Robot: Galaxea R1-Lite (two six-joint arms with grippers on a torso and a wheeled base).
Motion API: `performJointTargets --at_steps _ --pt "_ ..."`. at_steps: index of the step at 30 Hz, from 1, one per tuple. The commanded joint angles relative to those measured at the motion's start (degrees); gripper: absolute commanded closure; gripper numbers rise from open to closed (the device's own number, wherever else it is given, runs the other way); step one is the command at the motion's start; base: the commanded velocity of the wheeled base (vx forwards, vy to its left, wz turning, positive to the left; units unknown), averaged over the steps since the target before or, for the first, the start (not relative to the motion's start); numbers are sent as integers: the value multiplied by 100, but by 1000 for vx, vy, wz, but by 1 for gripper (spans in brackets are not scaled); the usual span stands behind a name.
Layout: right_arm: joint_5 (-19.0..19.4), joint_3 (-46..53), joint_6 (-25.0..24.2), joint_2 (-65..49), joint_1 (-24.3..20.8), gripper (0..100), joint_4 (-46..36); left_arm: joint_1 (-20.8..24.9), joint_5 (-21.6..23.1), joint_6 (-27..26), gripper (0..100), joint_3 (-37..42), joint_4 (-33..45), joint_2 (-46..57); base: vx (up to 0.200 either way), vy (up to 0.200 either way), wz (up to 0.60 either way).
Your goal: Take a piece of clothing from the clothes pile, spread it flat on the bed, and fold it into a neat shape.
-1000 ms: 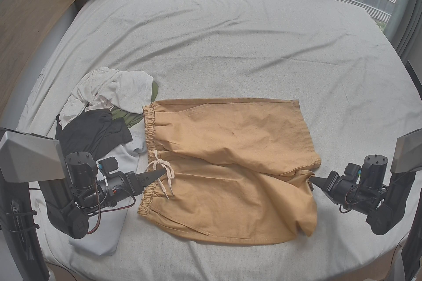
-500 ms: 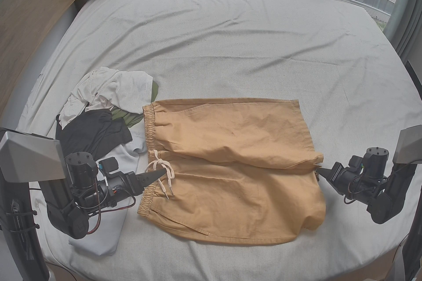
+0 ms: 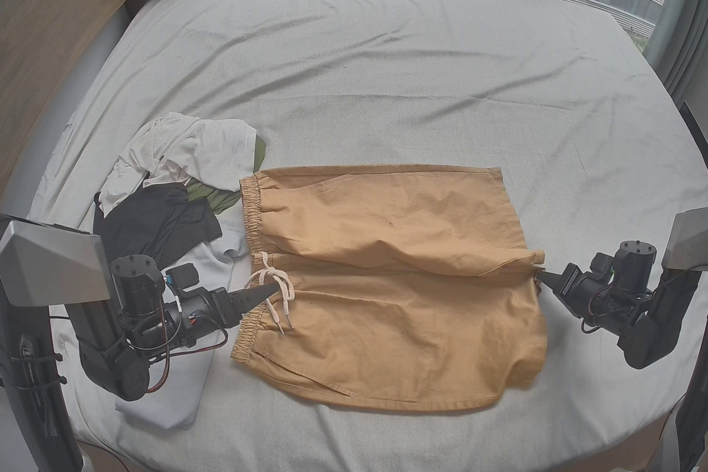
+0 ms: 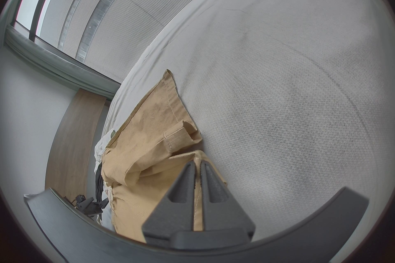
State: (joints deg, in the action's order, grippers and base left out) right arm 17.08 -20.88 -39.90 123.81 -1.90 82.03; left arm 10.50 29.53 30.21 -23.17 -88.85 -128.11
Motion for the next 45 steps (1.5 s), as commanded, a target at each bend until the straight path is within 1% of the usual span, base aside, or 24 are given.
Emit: performJointTargets --at_steps 1,3,4,6,9,14,15,17,18,19,20,22,23,28,30,36,41,43,45 --pt "-3 5 52 -76 50 0 50 -4 1 3 0 -3 -1 -3 0 0 0" --pt "-3 23 228 -102 146 0 41 -4 1 3 0 -3 -1 -3 0 0 0" --pt "-3 40 457 -111 260 0 15 -4 1 3 0 -3 -1 -3 0 0 0" --pt "-3 58 641 -120 384 0 15 -13 1 3 0 -3 -1 5 0 0 0" --pt "-3 119 659 -190 401 0 15 -4 1 -6 0 6 -1 5 0 0 0" --pt "6 559 668 -665 322 0 -3 -13 1 -6 0 50 -1 58 0 0 0" --pt "32 840 677 -946 243 0 -3 -21 -8 -6 0 94 -10 93 0 0 0" --pt "191 1183 685 -1175 173 0 -3 -30 1 -6 0 173 -1 172 0 0 0" --pt "314 1350 685 -1263 164 0 6 -39 1 -6 0 208 -1 199 0 0 0" --pt "533 1578 685 -1368 164 0 -3 -39 1 -6 0 261 -10 234 0 0 0" --pt "630 1684 685 -1403 155 0 6 -39 1 -6 0 270 -10 243 0 0 0" --pt "630 1684 685 -1403 155 0 6 -39 1 -6 0 270 -10 243 0 0 0" --pt "946 2088 738 -1412 120 0 -12 -56 -8 -6 0 314 -10 287 0 0 0" --pt "1052 2088 975 -1131 23 0 -240 -65 -8 -6 0 357 -10 322 0 0 0" --pt "1113 2088 1125 -946 -65 0 -267 -65 -8 -6 0 349 -10 322 0 0 0" --pt "1122 2088 1599 -621 -284 0 -267 -56 1 -6 0 340 -10 304 0 0 0" --pt "1105 2088 1643 -357 -495 0 -117 -48 1 -6 0 331 -1 304 0 0 0" --pt "1087 2088 1652 -199 -592 0 59 -48 1 -6 0 331 -1 304 0 0 0" --pt "1087 2088 1643 -173 -654 0 41 -48 -8 -6 0 314 -1 304 0 0 0"
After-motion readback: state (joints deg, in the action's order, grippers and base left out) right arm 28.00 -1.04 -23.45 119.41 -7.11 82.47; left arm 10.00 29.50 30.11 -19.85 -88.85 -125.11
